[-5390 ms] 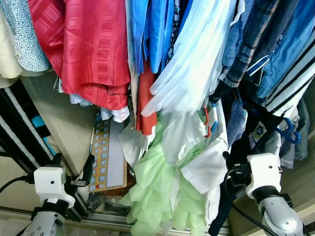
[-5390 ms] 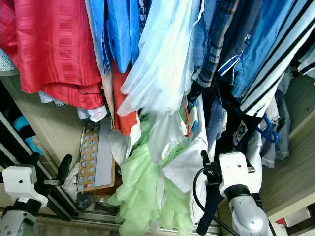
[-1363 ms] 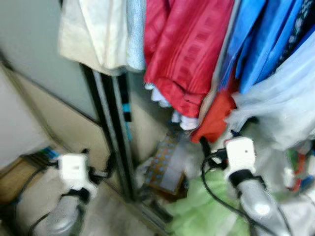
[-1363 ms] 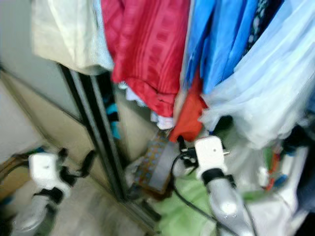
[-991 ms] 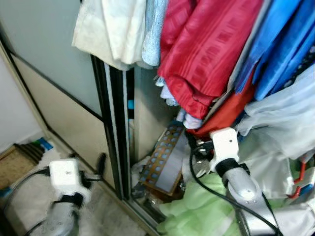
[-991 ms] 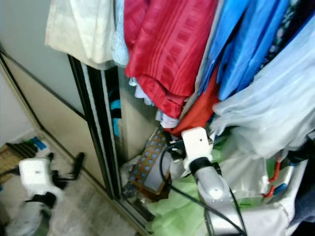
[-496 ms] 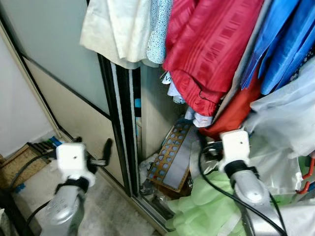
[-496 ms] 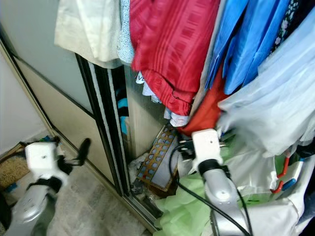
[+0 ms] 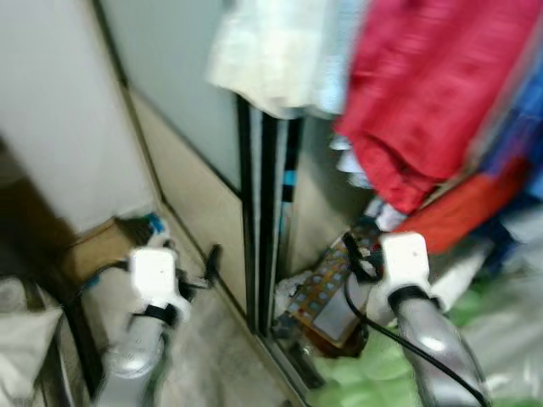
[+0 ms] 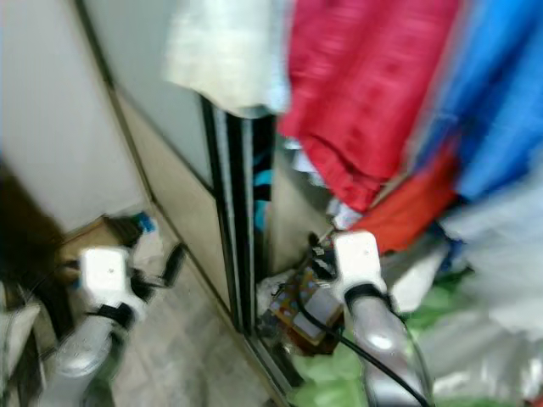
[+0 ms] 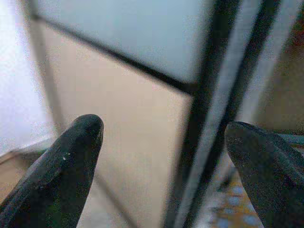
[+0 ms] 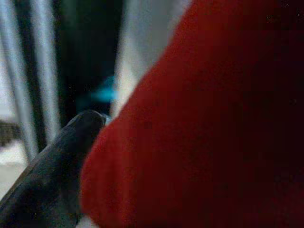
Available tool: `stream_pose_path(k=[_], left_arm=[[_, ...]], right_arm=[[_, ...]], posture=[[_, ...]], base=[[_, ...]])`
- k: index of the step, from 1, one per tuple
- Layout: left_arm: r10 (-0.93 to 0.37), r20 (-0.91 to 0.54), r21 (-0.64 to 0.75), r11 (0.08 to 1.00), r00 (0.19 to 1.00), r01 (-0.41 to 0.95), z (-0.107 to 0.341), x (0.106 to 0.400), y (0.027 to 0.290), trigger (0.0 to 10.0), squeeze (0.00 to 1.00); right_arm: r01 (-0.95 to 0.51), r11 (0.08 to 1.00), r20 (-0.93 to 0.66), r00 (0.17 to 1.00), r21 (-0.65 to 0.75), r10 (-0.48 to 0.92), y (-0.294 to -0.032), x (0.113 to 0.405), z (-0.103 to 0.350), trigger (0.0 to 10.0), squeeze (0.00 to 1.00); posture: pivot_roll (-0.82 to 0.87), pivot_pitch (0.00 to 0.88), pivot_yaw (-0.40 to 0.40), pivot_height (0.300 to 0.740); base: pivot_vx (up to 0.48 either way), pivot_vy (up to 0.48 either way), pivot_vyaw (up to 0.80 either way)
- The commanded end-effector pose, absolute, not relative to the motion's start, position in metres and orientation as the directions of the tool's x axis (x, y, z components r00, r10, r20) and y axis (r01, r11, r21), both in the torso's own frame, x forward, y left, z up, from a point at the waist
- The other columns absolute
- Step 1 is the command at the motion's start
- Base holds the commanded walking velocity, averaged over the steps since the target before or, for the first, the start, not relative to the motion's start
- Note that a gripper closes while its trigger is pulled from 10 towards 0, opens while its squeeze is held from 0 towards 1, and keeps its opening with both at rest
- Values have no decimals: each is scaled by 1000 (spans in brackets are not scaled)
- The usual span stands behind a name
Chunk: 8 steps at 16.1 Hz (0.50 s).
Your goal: Clean up the room
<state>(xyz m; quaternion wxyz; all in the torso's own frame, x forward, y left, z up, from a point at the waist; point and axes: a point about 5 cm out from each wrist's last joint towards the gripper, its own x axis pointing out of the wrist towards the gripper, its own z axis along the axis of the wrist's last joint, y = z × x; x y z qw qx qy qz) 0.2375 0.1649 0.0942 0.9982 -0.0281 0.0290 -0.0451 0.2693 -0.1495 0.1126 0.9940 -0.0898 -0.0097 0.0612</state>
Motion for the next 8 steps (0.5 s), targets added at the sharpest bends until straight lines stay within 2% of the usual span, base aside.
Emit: stream_pose_path(k=[1,4,8], left_arm=[[-75,-71,-47,996,995,71,94,235,168,10000,0],[-74,-76,-5,997,994,74,90,225,173,10000,0],[-92,-74,-11,996,993,91,93,231,168,10000,0]], right_arm=[[-90,978,9,996,-188,93,-159,267,112,10000,0],[-108,975,-31,994,-196,104,-164,250,103,10000,0],[-132,971,-19,991,-201,130,-159,259,106,10000,0]], posture=[[-48,0,-11,740],[-39,0,-17,740],[-32,0,-22,740]], base=[[0,0,800],[0,0,800],[0,0,800]])
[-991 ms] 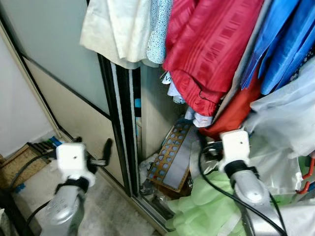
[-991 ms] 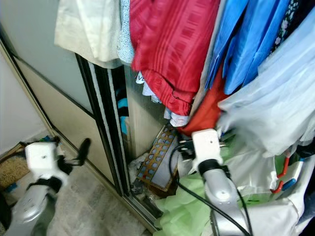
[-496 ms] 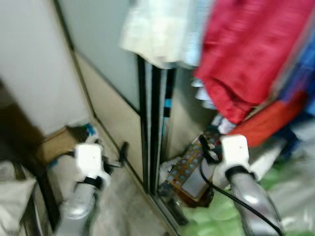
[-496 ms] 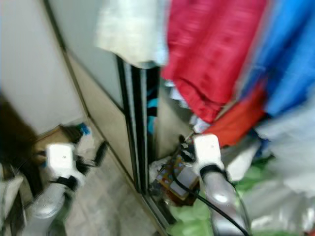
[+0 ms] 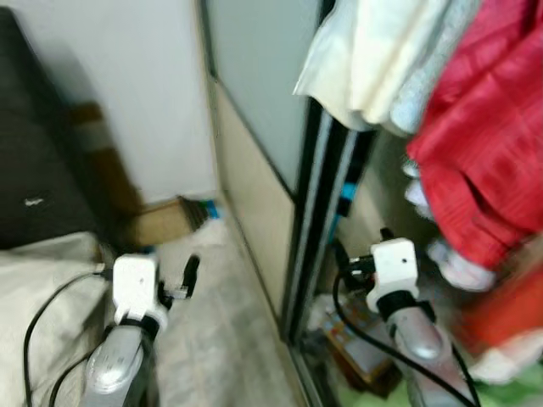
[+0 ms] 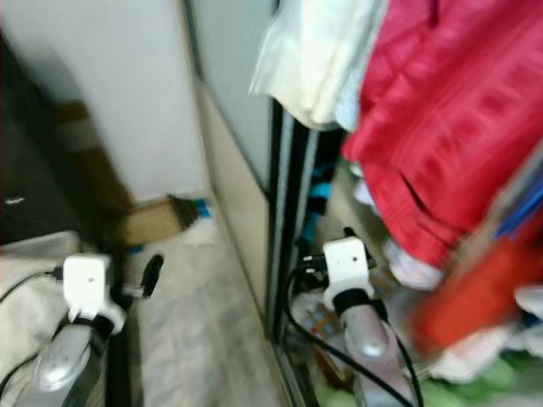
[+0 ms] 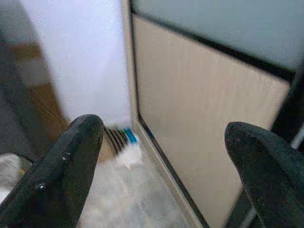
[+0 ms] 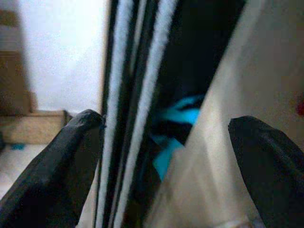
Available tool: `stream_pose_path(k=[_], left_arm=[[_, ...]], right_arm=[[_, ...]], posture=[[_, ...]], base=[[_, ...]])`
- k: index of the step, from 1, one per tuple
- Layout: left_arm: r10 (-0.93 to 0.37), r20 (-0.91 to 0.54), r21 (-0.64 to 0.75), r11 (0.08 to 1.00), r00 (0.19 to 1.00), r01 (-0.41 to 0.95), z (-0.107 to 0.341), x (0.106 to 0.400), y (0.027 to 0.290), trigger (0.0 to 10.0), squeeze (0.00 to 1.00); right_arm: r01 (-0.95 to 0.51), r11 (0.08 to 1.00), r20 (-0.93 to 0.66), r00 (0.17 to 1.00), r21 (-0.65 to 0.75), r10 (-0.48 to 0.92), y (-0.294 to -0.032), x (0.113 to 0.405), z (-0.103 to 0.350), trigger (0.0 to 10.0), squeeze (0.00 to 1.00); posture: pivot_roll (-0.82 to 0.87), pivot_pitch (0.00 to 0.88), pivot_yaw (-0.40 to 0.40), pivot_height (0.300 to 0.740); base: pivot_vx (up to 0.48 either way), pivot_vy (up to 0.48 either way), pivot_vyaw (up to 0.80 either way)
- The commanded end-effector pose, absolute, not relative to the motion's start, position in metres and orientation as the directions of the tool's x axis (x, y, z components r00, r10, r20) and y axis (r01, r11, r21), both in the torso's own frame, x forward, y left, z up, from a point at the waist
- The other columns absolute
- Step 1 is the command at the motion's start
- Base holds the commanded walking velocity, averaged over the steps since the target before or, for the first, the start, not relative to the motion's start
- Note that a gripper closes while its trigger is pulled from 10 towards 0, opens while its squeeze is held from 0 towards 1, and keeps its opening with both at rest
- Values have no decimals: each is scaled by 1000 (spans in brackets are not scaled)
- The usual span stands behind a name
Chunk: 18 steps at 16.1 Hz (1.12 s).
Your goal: Clean up the room
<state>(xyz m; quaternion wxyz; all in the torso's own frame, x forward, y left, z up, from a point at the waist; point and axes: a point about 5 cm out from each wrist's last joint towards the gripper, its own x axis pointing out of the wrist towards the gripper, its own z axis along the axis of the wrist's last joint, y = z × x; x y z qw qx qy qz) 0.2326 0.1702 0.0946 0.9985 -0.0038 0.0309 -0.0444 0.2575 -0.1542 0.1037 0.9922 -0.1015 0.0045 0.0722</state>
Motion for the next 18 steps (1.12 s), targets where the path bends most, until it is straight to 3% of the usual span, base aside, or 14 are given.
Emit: stream_pose_path(k=[1,18], left_arm=[[-88,-71,-12,996,994,87,93,231,169,10000,0],[-91,-70,-21,996,993,89,93,223,165,10000,0]], right_arm=[[-130,971,-17,992,-200,129,-159,259,106,10000,0],[-147,968,-28,989,-202,144,-162,254,107,10000,0]], posture=[[-30,0,-23,740],[-39,0,-39,740]], base=[[0,0,800],[0,0,800]])
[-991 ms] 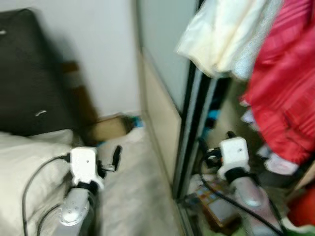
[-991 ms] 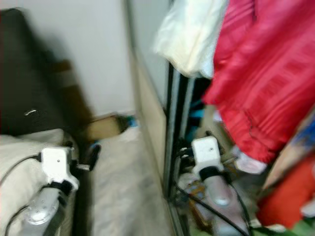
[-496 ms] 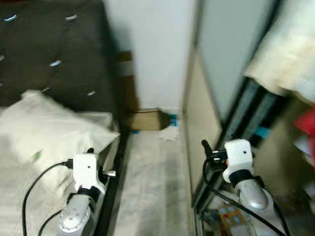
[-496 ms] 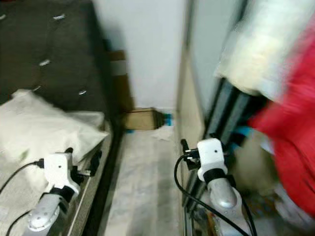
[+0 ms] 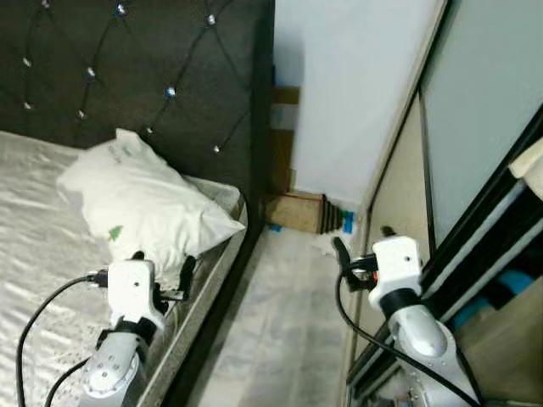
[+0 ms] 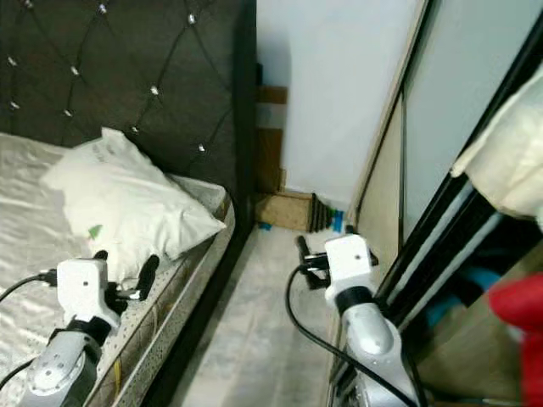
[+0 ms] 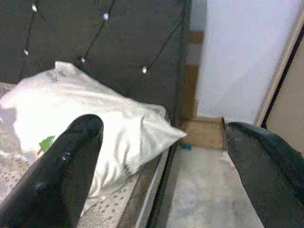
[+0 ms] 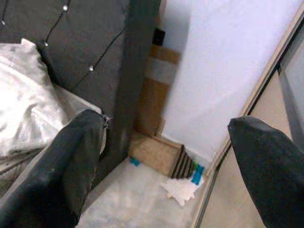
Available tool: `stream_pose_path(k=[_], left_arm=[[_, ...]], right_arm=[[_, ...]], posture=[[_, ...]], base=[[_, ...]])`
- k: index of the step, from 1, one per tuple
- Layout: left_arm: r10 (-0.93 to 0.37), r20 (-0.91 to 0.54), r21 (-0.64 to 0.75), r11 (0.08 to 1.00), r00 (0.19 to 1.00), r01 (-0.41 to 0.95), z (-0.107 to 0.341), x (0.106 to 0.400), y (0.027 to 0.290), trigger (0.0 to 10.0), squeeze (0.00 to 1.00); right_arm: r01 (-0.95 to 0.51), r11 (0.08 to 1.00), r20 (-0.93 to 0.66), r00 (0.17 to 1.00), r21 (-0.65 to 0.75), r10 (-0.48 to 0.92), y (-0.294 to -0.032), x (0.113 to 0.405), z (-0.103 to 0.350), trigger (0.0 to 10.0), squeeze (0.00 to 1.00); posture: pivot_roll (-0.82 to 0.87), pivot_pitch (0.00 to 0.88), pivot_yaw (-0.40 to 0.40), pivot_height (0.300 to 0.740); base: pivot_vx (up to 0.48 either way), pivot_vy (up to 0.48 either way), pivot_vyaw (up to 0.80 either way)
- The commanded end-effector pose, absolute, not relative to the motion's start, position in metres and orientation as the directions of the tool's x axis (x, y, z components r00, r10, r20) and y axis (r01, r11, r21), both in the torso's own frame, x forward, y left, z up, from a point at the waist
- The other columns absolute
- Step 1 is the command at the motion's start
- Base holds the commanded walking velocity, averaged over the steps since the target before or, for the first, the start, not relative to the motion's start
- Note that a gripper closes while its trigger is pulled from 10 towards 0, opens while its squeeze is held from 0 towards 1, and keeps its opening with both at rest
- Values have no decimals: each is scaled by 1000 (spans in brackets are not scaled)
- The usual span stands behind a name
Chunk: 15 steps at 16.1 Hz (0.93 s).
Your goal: Clean up the room
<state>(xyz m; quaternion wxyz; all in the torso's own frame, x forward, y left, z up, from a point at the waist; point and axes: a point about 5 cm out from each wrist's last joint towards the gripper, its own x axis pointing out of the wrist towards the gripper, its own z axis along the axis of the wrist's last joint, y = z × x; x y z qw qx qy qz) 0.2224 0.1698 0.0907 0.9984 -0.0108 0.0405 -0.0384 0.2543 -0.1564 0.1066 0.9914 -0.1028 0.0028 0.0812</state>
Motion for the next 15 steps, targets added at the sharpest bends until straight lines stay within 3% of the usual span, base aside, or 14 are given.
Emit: stream_pose_path(k=[1,15], left_arm=[[-98,-69,-23,995,993,96,94,223,163,10000,0],[-103,-61,-26,995,993,101,96,225,166,10000,0]], right_arm=[[-148,968,-29,989,-203,146,-162,254,107,10000,0],[-201,961,-42,980,-188,197,-154,255,104,10000,0]], posture=[[-41,0,-40,740],[-33,0,-35,740]], base=[[0,0,800],[0,0,800]])
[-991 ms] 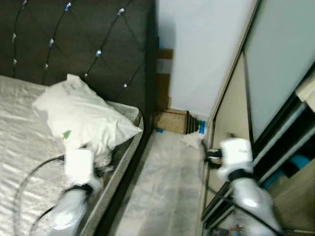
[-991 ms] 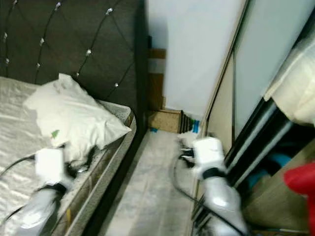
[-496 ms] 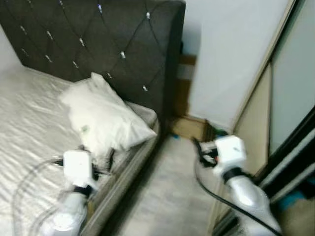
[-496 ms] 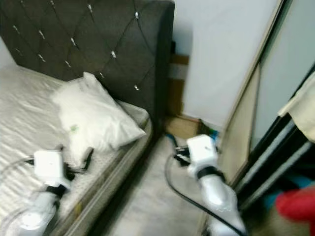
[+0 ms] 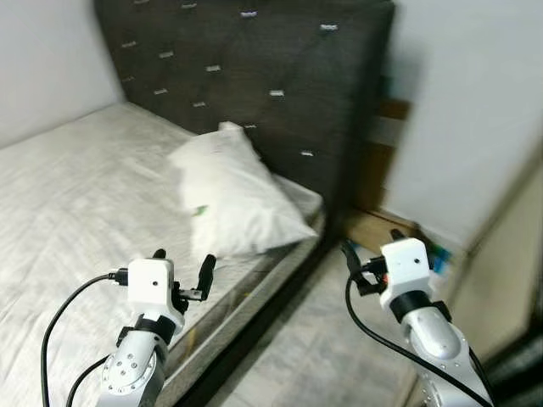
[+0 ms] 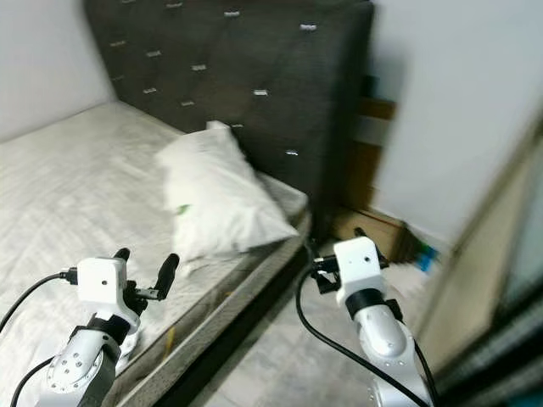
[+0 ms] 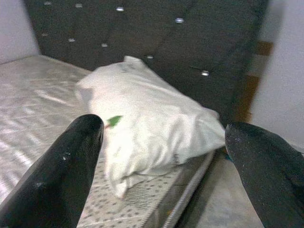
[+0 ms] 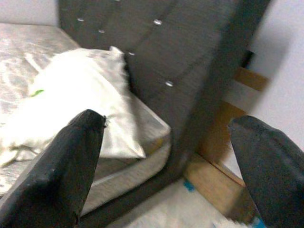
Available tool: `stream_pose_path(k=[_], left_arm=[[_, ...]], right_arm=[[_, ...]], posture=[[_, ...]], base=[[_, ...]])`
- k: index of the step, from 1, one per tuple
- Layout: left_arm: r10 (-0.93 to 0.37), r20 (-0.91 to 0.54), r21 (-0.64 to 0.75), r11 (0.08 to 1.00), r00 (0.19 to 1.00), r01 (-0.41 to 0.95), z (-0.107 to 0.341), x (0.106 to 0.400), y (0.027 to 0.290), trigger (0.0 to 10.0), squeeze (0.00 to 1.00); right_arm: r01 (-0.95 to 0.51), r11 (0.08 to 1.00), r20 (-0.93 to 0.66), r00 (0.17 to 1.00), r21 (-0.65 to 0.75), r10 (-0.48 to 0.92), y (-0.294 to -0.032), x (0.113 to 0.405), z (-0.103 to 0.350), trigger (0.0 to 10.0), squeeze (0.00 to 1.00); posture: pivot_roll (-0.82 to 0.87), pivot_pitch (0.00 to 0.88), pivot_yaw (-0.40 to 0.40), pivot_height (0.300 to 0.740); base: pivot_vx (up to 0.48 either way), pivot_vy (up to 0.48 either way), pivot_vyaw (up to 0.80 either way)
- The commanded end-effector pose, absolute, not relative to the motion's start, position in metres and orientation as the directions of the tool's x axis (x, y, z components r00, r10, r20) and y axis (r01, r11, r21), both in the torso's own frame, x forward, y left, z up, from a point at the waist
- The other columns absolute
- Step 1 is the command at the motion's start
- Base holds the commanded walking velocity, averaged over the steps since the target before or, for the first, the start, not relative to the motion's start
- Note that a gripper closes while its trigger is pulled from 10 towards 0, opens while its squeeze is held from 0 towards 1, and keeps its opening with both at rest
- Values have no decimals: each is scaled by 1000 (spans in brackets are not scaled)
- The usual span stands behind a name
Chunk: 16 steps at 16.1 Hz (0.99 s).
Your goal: Clean up the room
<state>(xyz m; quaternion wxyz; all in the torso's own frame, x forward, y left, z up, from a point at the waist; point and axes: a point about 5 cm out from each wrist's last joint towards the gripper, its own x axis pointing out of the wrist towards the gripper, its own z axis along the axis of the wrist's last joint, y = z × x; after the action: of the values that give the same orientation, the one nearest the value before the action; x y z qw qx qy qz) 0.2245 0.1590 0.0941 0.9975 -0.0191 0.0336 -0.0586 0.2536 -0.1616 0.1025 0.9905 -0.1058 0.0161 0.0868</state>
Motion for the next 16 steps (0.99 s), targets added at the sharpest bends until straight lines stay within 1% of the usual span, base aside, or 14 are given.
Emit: stream_pose_path(k=[1,6,16], left_arm=[[-103,-60,-25,994,993,102,97,225,166,10000,0],[-104,-55,-27,994,993,102,97,225,165,10000,0],[-114,-44,-27,993,993,112,98,227,162,10000,0]], right_arm=[[-209,960,-43,978,-184,205,-153,255,104,10000,0],[-245,952,-40,970,-183,242,-149,258,105,10000,0],[-258,950,-38,966,-175,255,-147,261,104,10000,0]], posture=[[-32,0,-36,740],[-25,0,-45,740],[-28,0,-41,740]], base=[[0,0,800],[0,0,800],[0,0,800]])
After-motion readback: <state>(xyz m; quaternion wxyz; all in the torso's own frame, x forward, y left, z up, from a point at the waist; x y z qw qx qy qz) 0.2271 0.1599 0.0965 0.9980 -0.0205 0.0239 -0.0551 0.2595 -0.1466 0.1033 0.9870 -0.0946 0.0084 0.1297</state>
